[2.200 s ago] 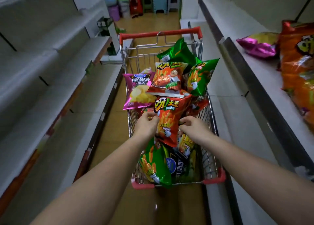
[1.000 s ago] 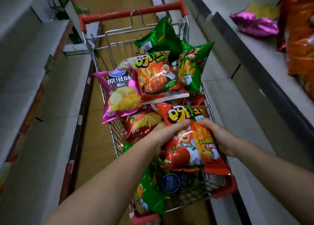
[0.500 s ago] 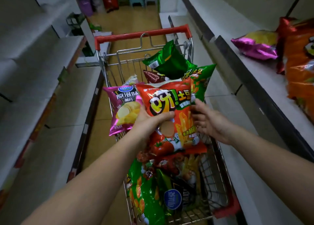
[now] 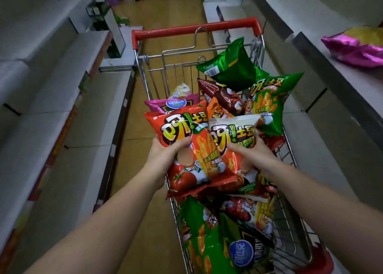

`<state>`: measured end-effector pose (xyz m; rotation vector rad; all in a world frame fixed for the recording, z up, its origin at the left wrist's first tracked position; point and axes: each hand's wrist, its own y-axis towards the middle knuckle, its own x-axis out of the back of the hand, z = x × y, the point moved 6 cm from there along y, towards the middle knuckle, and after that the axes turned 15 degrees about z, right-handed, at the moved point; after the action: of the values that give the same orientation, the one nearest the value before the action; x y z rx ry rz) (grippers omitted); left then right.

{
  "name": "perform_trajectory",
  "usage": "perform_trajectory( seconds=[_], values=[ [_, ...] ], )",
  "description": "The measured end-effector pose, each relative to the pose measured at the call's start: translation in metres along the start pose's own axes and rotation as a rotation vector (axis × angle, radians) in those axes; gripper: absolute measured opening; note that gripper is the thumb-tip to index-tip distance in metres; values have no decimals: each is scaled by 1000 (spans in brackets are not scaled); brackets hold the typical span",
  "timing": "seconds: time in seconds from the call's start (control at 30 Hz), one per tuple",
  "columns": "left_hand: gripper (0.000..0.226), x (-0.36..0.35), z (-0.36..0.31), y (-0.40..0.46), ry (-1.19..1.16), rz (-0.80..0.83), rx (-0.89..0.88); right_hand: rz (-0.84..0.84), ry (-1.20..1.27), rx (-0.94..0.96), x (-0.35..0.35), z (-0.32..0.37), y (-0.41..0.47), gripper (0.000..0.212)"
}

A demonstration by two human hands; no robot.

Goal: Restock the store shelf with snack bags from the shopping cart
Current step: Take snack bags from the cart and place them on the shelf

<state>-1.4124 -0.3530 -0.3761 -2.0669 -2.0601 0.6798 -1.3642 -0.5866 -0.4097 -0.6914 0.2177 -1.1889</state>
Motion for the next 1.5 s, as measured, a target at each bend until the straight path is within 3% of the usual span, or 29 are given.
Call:
perform_trajectory(
  seconds=[0.1, 0.2, 0.33, 0.4, 0.5, 0.57, 0.67, 0.83, 0.93, 1.0, 1.23, 1.37, 1.5],
  values=[
    [61, -1, -1, 5, 0, 33, 17, -10, -15, -33, -3, -2, -6, 125],
    [66, -11, -11, 6, 26, 71, 0, -152, -2, 38, 7, 12, -18, 89],
    [84, -28, -40, -2, 55, 119, -71, -286, -30, 104, 20, 46, -43, 127],
    [86, -39, -60, -9, 56, 145, -127, -346, -19, 152, 29, 62, -62, 129],
    [97, -60, -87, -24, 95, 186, -210, -422, -10, 219, 45, 77, -88, 109],
    [99, -74, -102, -39, 103, 217, -250, -445, -18, 239, 54, 85, -106, 110],
    [93, -95, -124, -67, 125, 250, -309, -452, 10, 295, 65, 95, -140, 117],
    [60, -138, -163, -122, 134, 328, -426, -544, 41, 420, 92, 119, -228, 80],
    [83, -166, -189, -159, 163, 362, -508, -613, 34, 504, 111, 133, -283, 62],
    [79, -183, -205, -181, 179, 385, -556, -658, 5, 552, 120, 142, -320, 50],
    [37, -229, -245, -237, 221, 534, -687, -823, -17, 594, 142, 151, -416, 69],
    [65, -251, -265, -257, 213, 677, -743, -946, -32, 602, 148, 154, -461, 73],
    [78, -274, -285, -269, 206, 827, -745, -1076, -26, 624, 149, 158, -510, 59]
  ],
)
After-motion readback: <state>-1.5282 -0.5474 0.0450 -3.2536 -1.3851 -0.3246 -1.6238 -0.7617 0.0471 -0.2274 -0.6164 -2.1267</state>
